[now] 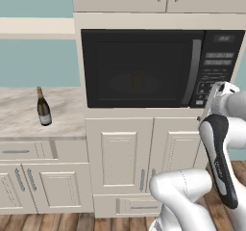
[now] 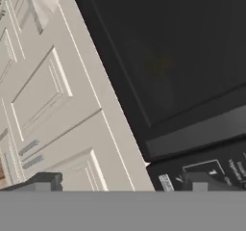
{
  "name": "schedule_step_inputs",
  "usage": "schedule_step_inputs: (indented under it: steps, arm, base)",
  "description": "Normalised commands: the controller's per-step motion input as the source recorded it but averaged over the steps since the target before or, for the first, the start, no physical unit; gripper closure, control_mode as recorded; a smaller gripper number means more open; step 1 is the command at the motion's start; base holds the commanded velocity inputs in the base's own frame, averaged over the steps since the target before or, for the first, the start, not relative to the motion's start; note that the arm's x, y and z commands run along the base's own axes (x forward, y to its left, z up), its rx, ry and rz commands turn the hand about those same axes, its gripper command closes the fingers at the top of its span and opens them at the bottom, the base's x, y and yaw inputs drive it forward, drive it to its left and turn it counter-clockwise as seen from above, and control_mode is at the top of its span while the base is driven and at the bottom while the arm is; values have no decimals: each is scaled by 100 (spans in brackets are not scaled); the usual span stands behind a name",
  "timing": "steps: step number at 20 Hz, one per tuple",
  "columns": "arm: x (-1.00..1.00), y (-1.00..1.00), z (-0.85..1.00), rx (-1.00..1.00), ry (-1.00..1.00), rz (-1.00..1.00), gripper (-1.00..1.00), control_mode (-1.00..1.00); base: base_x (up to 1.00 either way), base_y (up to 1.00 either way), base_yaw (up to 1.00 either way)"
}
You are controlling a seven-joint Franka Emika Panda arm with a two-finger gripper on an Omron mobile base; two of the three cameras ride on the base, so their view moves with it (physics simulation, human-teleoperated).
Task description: Place the microwavable item in the microwave. Then, close the microwave door and press the start button.
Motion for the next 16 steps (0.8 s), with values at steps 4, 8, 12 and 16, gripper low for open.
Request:
schedule_step_inputs:
  steps: [4,8,12,16]
  arm:
    - [-11,-18,-9,2,-9,17,-100,-100]
    - [0,-7,-26,0,0,12,-100,-100]
    - [11,-8,-28,0,0,4,-100,-100]
    - [18,-12,-33,0,0,0,-100,-100]
  base:
    - [0,0,0]
    - [0,0,0]
    - [0,0,0]
    - [0,0,0]
